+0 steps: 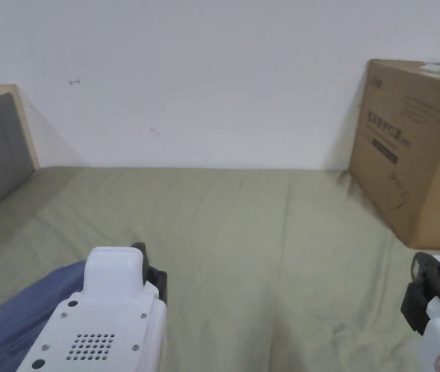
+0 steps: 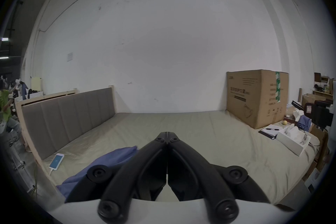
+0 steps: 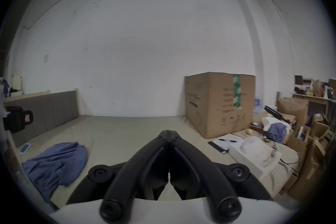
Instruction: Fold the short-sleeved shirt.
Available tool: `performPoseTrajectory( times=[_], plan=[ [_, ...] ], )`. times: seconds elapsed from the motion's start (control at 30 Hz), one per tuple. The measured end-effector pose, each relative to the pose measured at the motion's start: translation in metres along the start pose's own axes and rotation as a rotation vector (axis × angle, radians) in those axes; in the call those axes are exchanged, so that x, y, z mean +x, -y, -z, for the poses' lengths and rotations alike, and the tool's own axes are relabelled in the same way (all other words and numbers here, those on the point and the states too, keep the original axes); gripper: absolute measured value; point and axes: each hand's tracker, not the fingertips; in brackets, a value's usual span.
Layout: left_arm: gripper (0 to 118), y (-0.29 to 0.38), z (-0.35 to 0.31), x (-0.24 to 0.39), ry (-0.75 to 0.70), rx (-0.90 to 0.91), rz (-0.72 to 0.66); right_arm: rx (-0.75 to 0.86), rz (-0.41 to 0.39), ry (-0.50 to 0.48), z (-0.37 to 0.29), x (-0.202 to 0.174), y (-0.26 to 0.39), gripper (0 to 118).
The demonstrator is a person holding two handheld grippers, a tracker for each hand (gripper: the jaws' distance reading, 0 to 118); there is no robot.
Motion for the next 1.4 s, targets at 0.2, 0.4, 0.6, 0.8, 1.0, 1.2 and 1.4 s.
performPoseTrajectory(
  times=[0.2, 0.4, 0.6, 0.8, 1.0, 1.2, 1.4],
  plan=[
    [0, 0.003, -0.037, -0.093, -0.25, -0.007, 0.056, -0.003, -0.009, -0.277, 0.011, -0.094, -0.003, 0],
    [0, 0.008, -0.071, -0.149, -0.36, -0.025, 0.011, -0.013, -0.034, -0.495, 0.011, -0.164, -0.002, 0],
    [0, 0.018, -0.059, -0.156, -0.379, -0.06, -0.01, -0.044, -0.016, -0.507, 0.024, -0.169, -0.006, 0],
    [0, 0.004, 0.008, -0.181, -0.295, -0.148, -0.107, -0.13, 0.014, -0.46, 0.045, -0.145, -0.005, 0],
    [0, 0.033, 0.179, -0.246, -0.057, -0.769, -0.311, -0.245, 0.024, -0.428, 0.073, -0.13, 0.013, 0],
    [110, 0.11, 0.273, -0.263, -0.069, -1.036, -0.354, -0.366, 0.017, -0.401, 0.098, -0.123, 0.043, 0],
    [112, 0.16, 0.312, -0.261, -0.154, -1.104, -0.277, -0.474, 0.006, -0.386, 0.117, -0.117, 0.068, 0]
  ],
)
